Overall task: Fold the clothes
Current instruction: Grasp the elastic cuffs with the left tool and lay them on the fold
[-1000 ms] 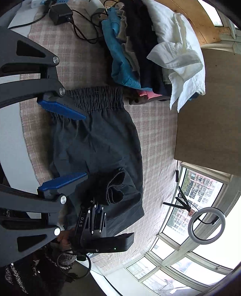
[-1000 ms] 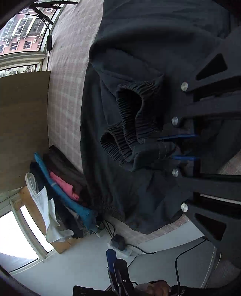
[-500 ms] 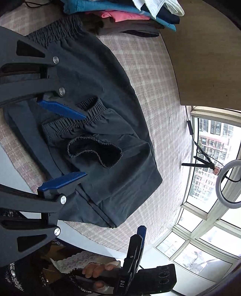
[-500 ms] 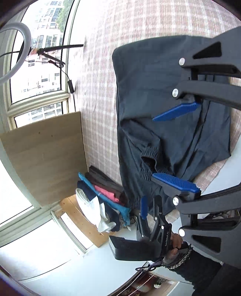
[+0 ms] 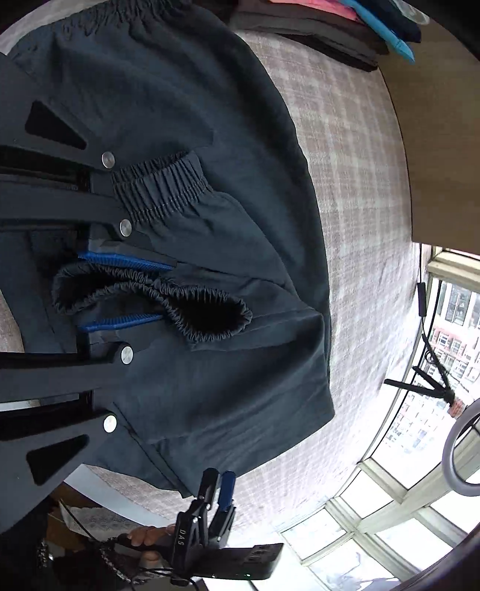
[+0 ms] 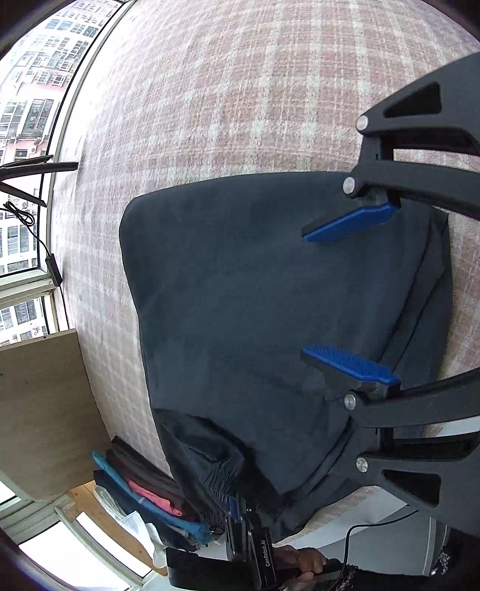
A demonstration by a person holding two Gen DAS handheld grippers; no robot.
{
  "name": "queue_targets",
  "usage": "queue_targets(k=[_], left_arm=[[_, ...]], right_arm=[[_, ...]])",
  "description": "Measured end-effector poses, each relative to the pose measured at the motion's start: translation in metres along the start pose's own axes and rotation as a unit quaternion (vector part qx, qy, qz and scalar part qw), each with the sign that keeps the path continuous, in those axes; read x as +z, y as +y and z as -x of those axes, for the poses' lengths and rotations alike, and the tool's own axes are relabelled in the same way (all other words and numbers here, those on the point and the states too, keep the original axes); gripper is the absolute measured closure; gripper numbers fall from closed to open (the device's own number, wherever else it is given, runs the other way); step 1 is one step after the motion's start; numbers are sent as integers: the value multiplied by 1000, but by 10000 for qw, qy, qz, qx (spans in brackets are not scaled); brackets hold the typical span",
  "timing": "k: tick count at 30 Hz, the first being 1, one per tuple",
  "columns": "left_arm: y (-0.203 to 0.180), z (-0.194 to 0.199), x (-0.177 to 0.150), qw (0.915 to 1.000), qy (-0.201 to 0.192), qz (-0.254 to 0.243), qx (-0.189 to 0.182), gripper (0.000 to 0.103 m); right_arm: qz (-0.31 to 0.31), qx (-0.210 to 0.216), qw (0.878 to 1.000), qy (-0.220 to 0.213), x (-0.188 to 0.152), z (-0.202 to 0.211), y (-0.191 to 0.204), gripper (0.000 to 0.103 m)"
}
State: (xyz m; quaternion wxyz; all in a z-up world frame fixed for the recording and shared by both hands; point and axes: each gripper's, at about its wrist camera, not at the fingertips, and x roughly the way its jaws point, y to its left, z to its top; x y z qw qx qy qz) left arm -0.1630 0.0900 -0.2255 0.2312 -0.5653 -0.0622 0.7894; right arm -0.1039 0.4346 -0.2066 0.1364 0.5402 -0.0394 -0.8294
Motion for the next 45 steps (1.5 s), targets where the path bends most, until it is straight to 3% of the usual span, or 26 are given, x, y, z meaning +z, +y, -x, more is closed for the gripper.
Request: queue_targets(k=[3,4,7,11,14,17,26,27,28,29,32,40,45], left_arm=[[42,22,-1,9926,-262,1187,3,81],[50,28,-4,9904,-324,1343,91,70],[56,41,-15,9898,-427,1332,266,44],[42,41,-23,9936,-371,1012,325,36],[32,29,-24,9949,-220,713,679,33],[27,12,-21,9942,-1,533,933,33],[6,-6,-11,9963,187,55,836,38],[6,-6,-11,9973,153,54,723,51],[6,-7,-11,9981,118,53,609,71],[8,-6,-11,9987,80,98,489,78],[17,-1,-13,9992,-48,345,181,78],[20,60,-7,9972,-621,351,211,79],[21,93,0,9941,-860,80,650,79]], right_arm=[[111,-33,9999,116,0,-5,-5,46],[139,-22,9998,135,0,-6,-7,46],[201,-10,9995,226,0,-9,-11,46],[292,22,9992,259,1,-13,-12,44],[362,57,9990,265,2,-15,-11,43],[429,49,9987,258,1,-14,-9,42],[673,-67,9974,239,-3,-14,-5,42],[670,-55,9975,235,-3,-14,-5,42],[666,-33,9975,229,-3,-14,-6,41],[650,-6,9976,221,-3,-14,-7,41],[565,77,9982,192,-3,-13,-11,41],[66,113,9999,-73,-4,11,-39,41],[-160,-44,9998,-66,0,14,-50,41]])
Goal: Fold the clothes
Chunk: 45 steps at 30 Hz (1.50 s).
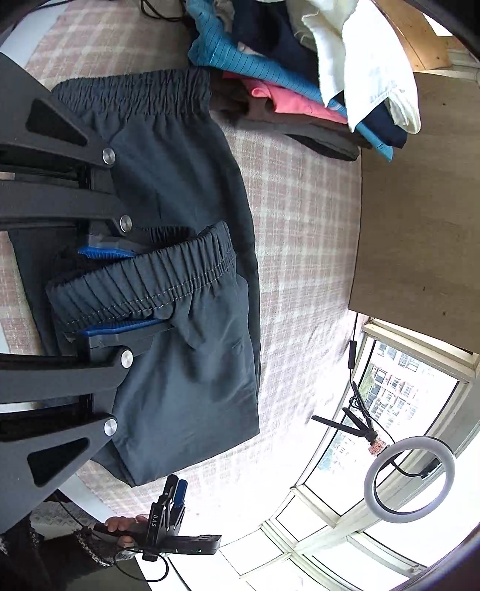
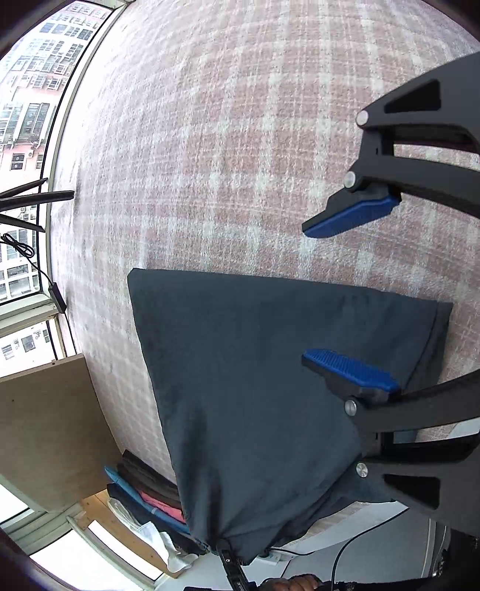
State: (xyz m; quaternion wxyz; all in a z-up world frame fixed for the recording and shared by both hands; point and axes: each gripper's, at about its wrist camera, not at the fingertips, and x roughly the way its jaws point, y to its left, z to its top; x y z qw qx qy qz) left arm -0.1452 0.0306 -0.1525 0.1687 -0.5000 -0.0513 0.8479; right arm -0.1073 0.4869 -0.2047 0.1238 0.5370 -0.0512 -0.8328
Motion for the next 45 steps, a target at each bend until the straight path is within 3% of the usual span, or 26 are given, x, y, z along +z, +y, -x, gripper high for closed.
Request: queue_targets(k=[6,9,13,20,24,26,28,32,36,40,43,45], left_arm=[[44,-23,-13,9984,384,305,291,79],[56,-37,-18,9969,550,548,102,79],[47,-35,-17,9978,529,403,-7,79],[45,-14,-12,9989,417,159,147,78],[56,-35,-15,9946,881,80,544,65],[60,-45,-18,9900,1151,47,819,65],[58,-31,-20,9918,981,-25,814,65],[44,7,-22,9937,500,-113,995,64],[-25,-1,-29,9953,541,-778,196,62],[-105,-37,-46,9780,1038,-1512,-994,62],[-150,-60,-60,9615,1310,-2062,-1261,62],[-160,-71,-58,9570,1401,-2193,-1279,62]], right_arm=[[84,-88,9997,234,-1,-16,16,41],[302,-223,9986,364,-1,-27,30,41],[511,-393,9970,423,2,-31,42,41],[422,-393,9973,444,4,-32,47,41],[627,-632,9948,500,2,-32,49,41],[748,-850,9921,534,3,-31,51,41],[727,-944,9921,393,5,-22,50,41],[634,-572,9963,-104,12,4,55,41],[410,-245,9988,-138,6,15,49,41],[268,-249,9991,-198,-26,30,44,41],[397,-353,9985,-114,-55,32,46,41],[466,-410,9980,-115,-70,32,51,41]])
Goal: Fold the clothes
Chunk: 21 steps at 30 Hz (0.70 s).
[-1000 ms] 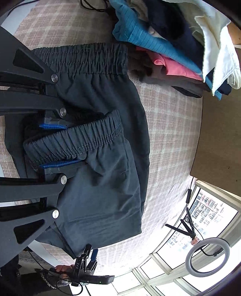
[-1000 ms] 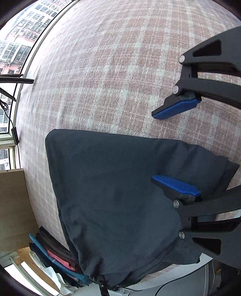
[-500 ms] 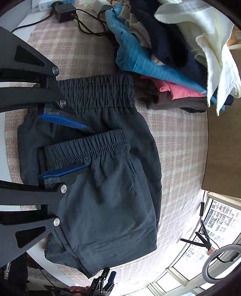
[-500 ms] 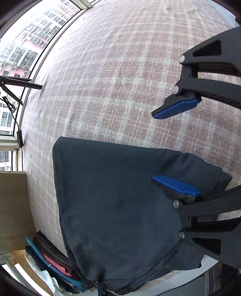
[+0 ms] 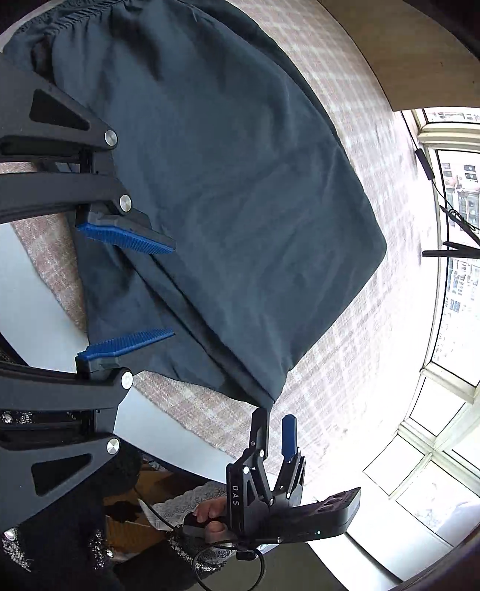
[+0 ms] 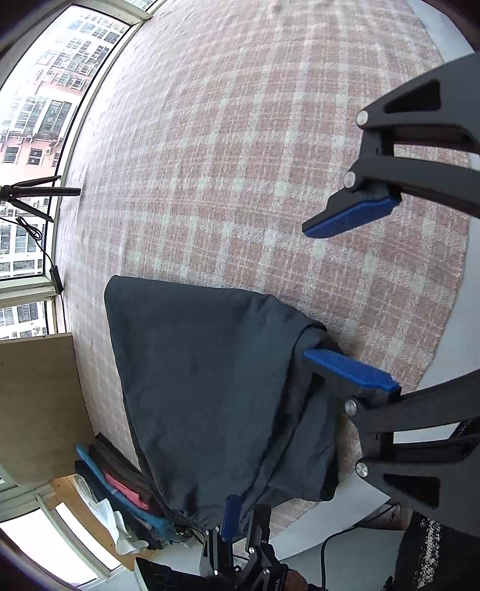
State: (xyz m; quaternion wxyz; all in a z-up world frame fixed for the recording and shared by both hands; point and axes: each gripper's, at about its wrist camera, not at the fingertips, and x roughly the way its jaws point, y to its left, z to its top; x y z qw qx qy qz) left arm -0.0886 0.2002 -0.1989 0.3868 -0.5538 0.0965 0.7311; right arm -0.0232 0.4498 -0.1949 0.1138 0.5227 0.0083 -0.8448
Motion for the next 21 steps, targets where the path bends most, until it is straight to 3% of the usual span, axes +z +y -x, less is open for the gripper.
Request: queue_targets(k=[2,5,7,9,10,11,13,16,21], left_arm=[[3,-8,8,10000,71,-28,32,62],[12,-17,16,9998,167,-42,26,62],[20,-25,15,9996,275,-17,-109,62],[23,-33,12,9992,372,-29,-161,63],[22,-35,10,9991,370,-81,-167,63],[20,-36,8,9991,368,-133,-174,62],[15,-34,4,9986,407,-248,-230,62],[5,-23,0,9981,371,-425,-247,63],[-28,-3,14,9955,-38,-862,-382,62]], right_arm=[[45,-140,9999,-10,-4,-6,6,41],[52,104,9998,-131,-5,-4,14,41],[84,-140,9996,-248,-2,-5,17,41],[26,-482,9987,-190,4,-15,15,56],[-103,-421,9990,-99,6,-21,12,72],[-253,-331,9991,44,4,-26,8,80],[-430,-375,9980,259,-5,-27,1,81],[-591,-373,9972,257,-17,-6,-4,81],[-1077,-122,9929,-489,3,50,-20,80]])
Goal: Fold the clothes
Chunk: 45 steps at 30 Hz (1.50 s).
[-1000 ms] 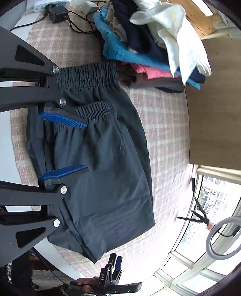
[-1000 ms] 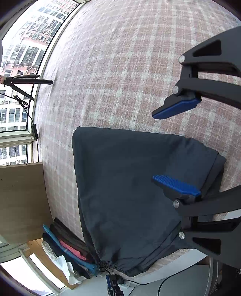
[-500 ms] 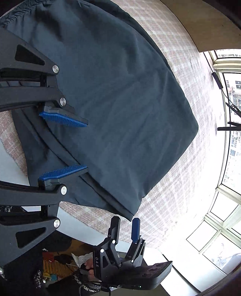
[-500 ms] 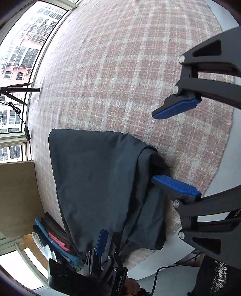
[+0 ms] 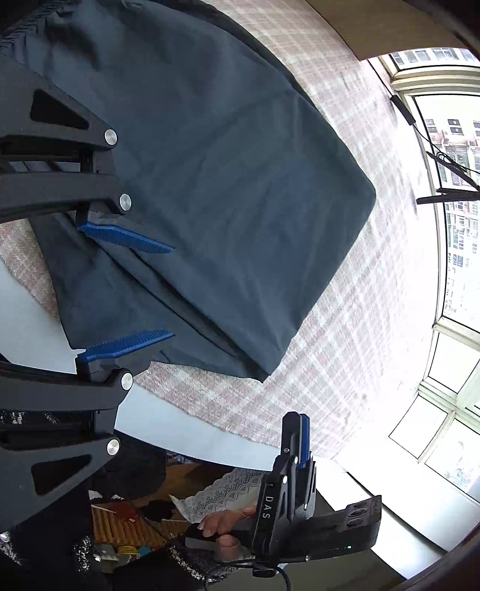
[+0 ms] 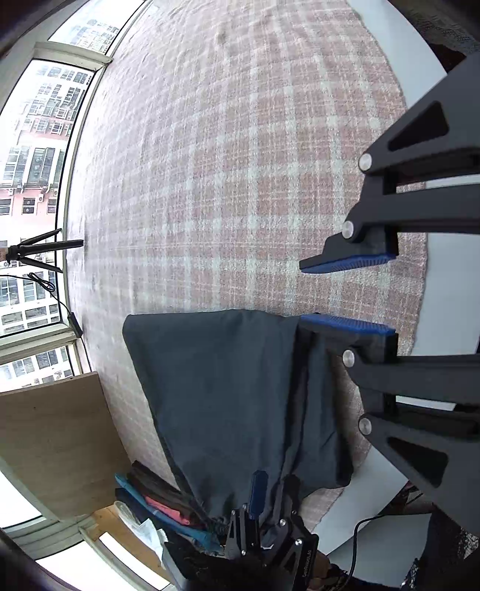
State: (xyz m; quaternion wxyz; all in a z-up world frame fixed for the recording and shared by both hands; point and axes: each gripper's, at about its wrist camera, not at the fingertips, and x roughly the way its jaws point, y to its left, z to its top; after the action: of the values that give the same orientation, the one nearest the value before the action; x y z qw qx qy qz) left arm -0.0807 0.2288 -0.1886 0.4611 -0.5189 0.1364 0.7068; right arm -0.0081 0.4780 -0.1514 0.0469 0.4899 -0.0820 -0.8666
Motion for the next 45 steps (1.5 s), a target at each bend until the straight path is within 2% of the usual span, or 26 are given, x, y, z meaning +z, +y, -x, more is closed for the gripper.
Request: queue_targets(k=[3,5,7,10,12,15,18,20,24,26,27,28,31,34,37,39,42,45], left_arm=[[-18,-6,17,9999,-122,-10,-76,62],[-29,-10,25,9998,-204,-26,-46,59],[-40,-17,35,9996,-236,-57,129,51],[-53,-26,43,9992,-262,43,290,50],[-63,-38,47,9986,-321,142,391,50],[-76,-61,55,9958,-348,322,788,50],[-80,-77,65,9937,-365,666,823,50],[-84,-89,70,9922,-300,736,959,50],[-91,-112,73,9857,-53,685,1537,50],[-87,-116,73,9804,-19,795,1802,58],[-84,-115,73,9785,-52,893,1860,66],[-79,-112,73,9779,-114,1031,1814,75],[-62,-103,72,9770,-243,1469,1528,94],[-52,-92,69,9768,-416,1706,1222,97],[-48,-78,66,9770,-620,1786,984,98],[-41,-66,64,9747,-799,1961,720,98],[-29,-41,58,9672,-1141,2239,384,98],[-20,-10,48,9587,-1496,2407,235,98]], right_arm=[[-151,389,9987,-281,40,19,-8,78],[-10,512,9978,-414,74,25,-9,67],[329,510,9970,-491,108,23,-8,62],[695,648,9951,-281,153,-12,-8,58],[732,802,9940,98,172,-48,-6,58],[816,956,9905,551,183,-107,-3,58],[961,1289,9836,814,183,-146,3,58],[1042,1428,9793,990,181,-167,9,58],[1254,1557,9732,1139,172,-191,23,58],[1428,1544,9726,996,169,-191,30,58],[1482,1543,9716,1008,168,-191,32,58],[1510,1568,9707,1013,167,-191,34,57],[1597,1650,9684,975,164,-190,38,57],[1567,1714,9681,935,165,-192,39,59],[1058,2042,9674,1065,172,-196,28,87],[508,2400,9624,1168,177,-199,15,95],[-165,2624,9568,1240,180,-200,1,98],[-549,2792,9519,1133,185,-188,0,99]])
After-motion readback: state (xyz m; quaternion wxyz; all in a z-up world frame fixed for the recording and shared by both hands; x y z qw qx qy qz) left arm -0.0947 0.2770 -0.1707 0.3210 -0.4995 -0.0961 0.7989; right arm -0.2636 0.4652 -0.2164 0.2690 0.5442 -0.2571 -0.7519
